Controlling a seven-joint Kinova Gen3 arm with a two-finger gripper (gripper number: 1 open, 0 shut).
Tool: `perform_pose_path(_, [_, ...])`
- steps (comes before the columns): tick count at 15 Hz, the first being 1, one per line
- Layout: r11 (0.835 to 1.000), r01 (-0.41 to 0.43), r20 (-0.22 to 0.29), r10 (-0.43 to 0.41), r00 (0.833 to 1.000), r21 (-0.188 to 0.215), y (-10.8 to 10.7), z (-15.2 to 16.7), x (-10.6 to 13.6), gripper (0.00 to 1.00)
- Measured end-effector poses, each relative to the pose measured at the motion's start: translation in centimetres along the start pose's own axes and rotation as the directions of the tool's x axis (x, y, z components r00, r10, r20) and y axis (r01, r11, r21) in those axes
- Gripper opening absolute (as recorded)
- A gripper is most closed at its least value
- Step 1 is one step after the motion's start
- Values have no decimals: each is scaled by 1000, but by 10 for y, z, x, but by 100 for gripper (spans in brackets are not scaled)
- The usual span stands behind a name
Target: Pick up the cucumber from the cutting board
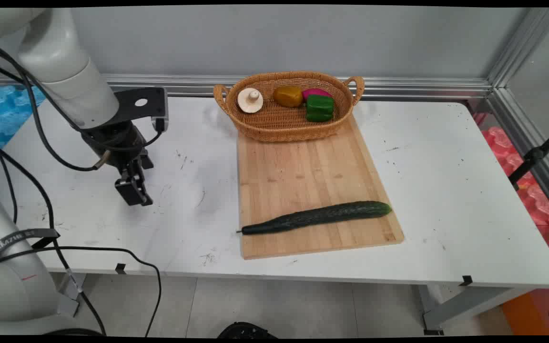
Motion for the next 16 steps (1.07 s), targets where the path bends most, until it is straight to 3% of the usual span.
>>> perform_pose_path(8, [1000,-5,-159,5,987,1,4,-5,66,100])
perform_pose_path(16, [999,-29,-309,35,950,25,33,-5,156,100])
